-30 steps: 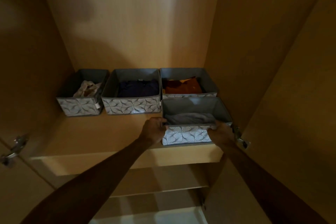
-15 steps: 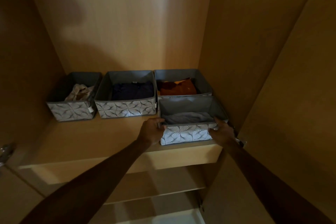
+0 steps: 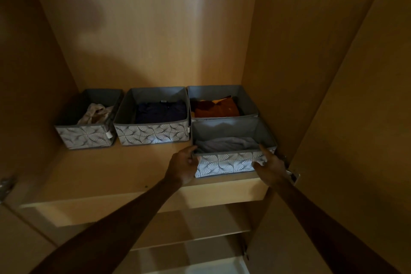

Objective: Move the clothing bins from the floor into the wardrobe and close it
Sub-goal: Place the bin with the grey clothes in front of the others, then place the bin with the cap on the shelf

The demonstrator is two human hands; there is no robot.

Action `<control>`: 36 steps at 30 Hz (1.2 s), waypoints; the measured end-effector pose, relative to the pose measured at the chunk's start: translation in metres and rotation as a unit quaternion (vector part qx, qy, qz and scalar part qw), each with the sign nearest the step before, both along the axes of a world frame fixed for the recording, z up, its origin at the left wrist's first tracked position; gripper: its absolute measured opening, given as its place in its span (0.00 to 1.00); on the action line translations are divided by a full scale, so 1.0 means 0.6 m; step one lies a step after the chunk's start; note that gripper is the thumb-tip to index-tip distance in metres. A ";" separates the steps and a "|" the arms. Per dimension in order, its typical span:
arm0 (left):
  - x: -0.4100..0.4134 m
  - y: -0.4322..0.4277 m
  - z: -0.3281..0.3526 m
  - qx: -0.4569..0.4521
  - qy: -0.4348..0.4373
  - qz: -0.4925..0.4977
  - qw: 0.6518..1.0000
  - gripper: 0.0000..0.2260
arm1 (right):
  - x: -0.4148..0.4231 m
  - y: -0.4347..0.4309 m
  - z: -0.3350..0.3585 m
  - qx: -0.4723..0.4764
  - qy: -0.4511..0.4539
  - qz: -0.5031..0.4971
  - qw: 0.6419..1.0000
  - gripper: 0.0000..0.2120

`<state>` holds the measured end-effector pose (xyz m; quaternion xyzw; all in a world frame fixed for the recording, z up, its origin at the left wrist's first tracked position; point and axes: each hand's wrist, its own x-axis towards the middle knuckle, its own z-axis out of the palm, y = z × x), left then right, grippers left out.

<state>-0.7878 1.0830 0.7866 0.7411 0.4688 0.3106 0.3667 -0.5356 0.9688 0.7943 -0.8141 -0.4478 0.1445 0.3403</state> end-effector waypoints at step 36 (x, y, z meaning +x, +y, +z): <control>-0.194 -0.710 -0.233 -0.267 -0.126 0.594 0.748 0.10 | -0.375 -0.216 -0.256 -0.266 0.141 0.604 0.738 0.14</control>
